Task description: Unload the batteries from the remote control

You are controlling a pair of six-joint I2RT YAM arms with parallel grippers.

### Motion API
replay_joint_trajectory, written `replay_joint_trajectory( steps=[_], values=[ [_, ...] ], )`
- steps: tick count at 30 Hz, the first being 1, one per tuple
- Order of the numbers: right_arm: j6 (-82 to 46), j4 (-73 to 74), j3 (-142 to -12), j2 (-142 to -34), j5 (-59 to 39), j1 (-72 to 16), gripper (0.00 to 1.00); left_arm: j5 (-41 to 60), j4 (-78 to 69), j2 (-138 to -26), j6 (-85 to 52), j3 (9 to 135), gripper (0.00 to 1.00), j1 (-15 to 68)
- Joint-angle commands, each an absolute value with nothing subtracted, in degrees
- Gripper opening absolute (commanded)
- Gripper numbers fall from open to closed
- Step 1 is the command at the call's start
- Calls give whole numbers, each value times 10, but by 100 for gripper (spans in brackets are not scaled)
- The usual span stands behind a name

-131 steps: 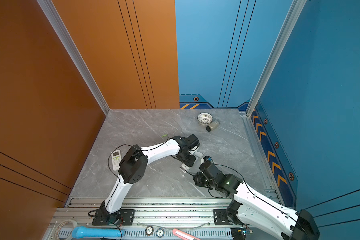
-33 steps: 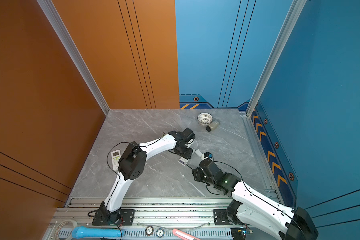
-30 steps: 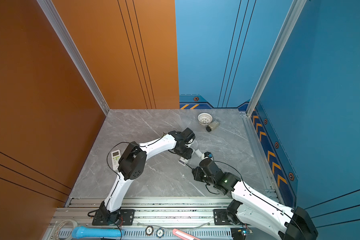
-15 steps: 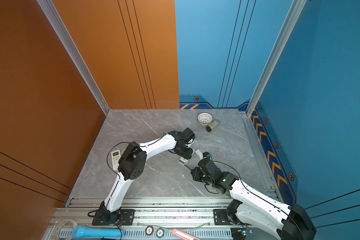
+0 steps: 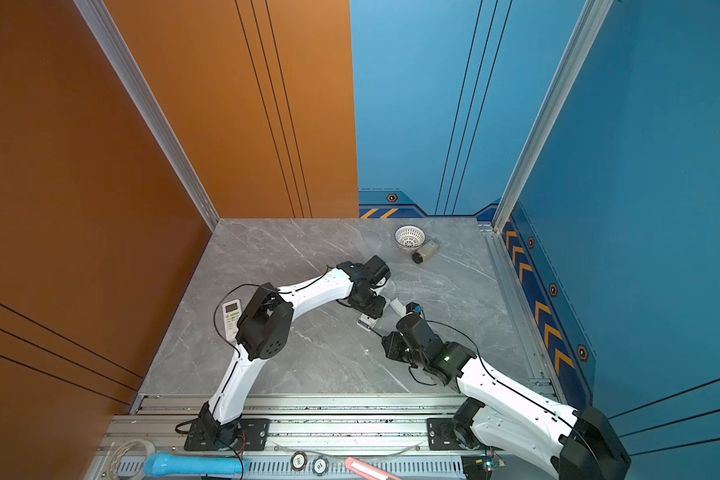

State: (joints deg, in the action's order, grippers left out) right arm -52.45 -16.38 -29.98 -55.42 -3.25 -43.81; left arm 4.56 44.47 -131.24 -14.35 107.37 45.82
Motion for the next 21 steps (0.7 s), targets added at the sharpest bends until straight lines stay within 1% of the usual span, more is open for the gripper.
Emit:
replay_joint_trajectory(
  steps=[1, 14, 17, 21],
  values=[
    [-515, -137, -301, -567, -42, -435, 0, 59, 447, -1325, -136, 1085, 3, 462],
    [-523, -153, -297, -572, -39, -434, 0, 63, 447, -1330, -134, 1091, 2, 464],
    [-523, -128, -294, -593, -39, -433, 0, 73, 447, -1333, -134, 1094, 2, 465],
    [-520, -38, -274, -611, -47, -435, 0, 84, 447, -1336, -133, 1094, 1, 466]
  ],
)
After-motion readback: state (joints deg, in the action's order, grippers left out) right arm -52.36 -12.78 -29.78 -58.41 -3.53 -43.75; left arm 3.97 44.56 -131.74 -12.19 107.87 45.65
